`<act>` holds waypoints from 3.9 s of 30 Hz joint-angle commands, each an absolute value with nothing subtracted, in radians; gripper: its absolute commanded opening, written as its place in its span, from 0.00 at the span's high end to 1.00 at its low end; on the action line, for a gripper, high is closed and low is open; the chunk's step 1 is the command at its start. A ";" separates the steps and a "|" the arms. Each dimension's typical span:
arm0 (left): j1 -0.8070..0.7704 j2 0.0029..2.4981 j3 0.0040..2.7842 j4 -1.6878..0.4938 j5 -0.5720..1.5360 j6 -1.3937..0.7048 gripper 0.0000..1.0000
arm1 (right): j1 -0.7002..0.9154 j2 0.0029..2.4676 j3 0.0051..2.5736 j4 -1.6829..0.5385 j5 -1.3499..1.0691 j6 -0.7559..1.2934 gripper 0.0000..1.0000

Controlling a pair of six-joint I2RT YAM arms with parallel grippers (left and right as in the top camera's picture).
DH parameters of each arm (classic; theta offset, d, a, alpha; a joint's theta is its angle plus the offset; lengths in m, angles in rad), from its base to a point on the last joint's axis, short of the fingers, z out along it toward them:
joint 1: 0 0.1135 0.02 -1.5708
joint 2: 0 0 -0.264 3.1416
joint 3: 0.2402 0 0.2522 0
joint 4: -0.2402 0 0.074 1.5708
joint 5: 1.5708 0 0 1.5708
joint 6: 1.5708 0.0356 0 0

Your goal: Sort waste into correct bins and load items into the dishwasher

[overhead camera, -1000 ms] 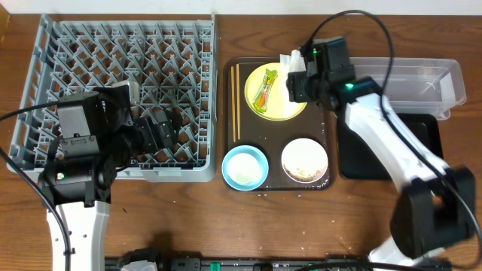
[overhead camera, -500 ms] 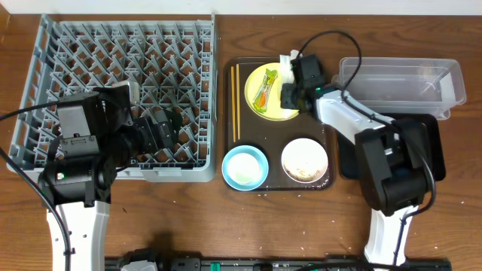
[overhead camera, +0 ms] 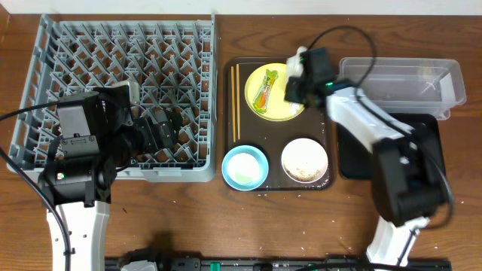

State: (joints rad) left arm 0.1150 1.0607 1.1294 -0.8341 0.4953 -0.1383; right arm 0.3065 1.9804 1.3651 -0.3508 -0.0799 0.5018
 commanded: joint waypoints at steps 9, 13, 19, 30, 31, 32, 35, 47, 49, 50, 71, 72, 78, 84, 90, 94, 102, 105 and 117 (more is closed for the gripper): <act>0.113 1.065 1.150 -0.837 0.509 -0.144 0.02 | 0.066 1.713 1.377 -0.580 0.117 0.874 0.99; 0.113 1.065 1.150 -0.837 0.509 -0.144 0.02 | -0.005 1.752 1.376 -0.653 0.213 0.999 0.99; 0.113 1.065 1.150 -0.837 0.509 -0.144 0.02 | -0.047 1.773 1.377 -0.562 0.047 0.920 0.66; 0.113 1.065 1.150 -0.837 0.509 -0.144 0.02 | 0.127 1.677 1.377 -0.363 -0.358 0.460 0.52; 0.113 1.065 1.150 -0.837 0.509 -0.144 0.02 | 0.160 1.678 1.377 -0.364 -0.339 0.413 0.50; 0.113 1.065 1.150 -0.837 0.509 -0.144 0.02 | 0.202 1.683 1.376 -0.372 -0.300 0.364 0.46; 0.113 1.065 1.150 -0.837 0.509 -0.144 0.02 | 0.347 1.731 1.376 -0.393 -0.069 0.324 0.37; 0.113 1.065 1.150 -0.837 0.509 -0.144 0.02 | 0.510 2.062 1.376 -0.099 0.135 0.331 0.29; 0.113 1.065 1.150 -0.837 0.509 -0.144 0.02 | 0.507 2.102 1.376 -0.073 0.135 0.376 0.30; 0.113 1.065 1.150 -0.837 0.509 -0.144 0.02 | 0.504 2.115 1.376 -0.068 0.135 0.393 0.32; 0.113 1.065 1.150 -0.837 0.509 -0.144 0.02 | 0.443 1.915 1.377 -0.283 0.168 0.492 0.99; 0.113 1.065 1.150 -0.837 0.509 -0.144 0.02 | 0.429 1.879 1.377 -0.296 0.168 0.519 0.99; 0.113 1.065 1.150 -0.837 0.509 -0.144 0.02 | 0.308 1.727 1.377 -0.428 0.178 0.736 0.99; 0.113 1.065 1.150 -0.837 0.509 -0.144 0.02 | 0.148 1.723 1.376 -0.593 0.224 0.881 0.99; 0.113 1.065 1.150 -0.837 0.509 -0.144 0.02 | 0.021 1.794 1.376 -0.611 0.284 0.904 0.98; 0.113 1.065 1.150 -0.837 0.509 -0.144 0.02 | -0.016 1.784 1.376 -0.519 0.090 0.735 0.61; 0.113 1.065 1.150 -0.837 0.509 -0.144 0.02 | 0.032 1.697 1.376 -0.453 -0.223 0.600 0.47; 0.113 1.065 1.150 -0.837 0.509 -0.144 0.02 | 0.089 1.670 1.376 -0.449 -0.298 0.494 0.48; 0.113 1.065 1.150 -0.837 0.509 -0.144 0.02 | 0.389 1.688 1.376 -0.656 -0.319 0.224 0.57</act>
